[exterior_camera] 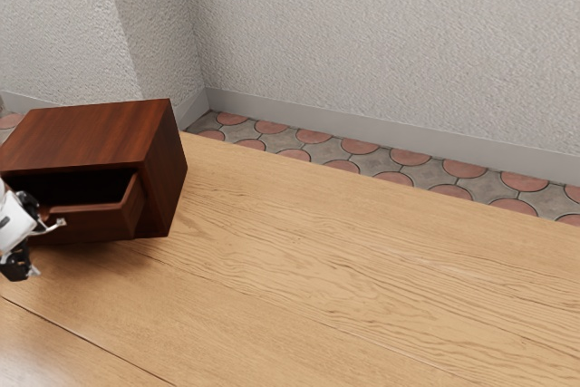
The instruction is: Pull the drawer handle with one arm to open the drawer
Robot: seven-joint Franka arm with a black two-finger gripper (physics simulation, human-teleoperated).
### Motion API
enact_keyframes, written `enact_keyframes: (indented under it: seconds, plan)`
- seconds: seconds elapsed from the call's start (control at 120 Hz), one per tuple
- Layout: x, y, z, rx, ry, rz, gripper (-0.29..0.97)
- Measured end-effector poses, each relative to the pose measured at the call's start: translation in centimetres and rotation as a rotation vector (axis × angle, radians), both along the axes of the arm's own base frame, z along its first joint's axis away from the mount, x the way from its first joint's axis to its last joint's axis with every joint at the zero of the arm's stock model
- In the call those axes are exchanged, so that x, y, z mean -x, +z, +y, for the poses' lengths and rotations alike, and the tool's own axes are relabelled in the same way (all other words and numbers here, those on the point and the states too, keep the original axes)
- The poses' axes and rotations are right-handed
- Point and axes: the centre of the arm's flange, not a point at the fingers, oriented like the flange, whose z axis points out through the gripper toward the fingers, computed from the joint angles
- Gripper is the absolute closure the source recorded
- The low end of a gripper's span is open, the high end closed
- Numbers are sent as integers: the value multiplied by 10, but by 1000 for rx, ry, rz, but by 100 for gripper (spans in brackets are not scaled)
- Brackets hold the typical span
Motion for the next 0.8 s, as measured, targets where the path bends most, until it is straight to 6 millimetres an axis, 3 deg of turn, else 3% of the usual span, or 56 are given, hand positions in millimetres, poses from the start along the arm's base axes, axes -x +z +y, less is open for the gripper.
enact_keyframes:
  seconds: [0.5,0.608,0.683,0.742,0.8]
  plan:
    - [13,10,-12,5,8,-15,1]
    - [15,21,-14,-11,8,-37,1]
    - [12,46,-20,-42,-8,-76,0]
    - [-8,95,-31,-72,-53,-138,0]
    - [-38,148,-58,-82,-121,-198,0]
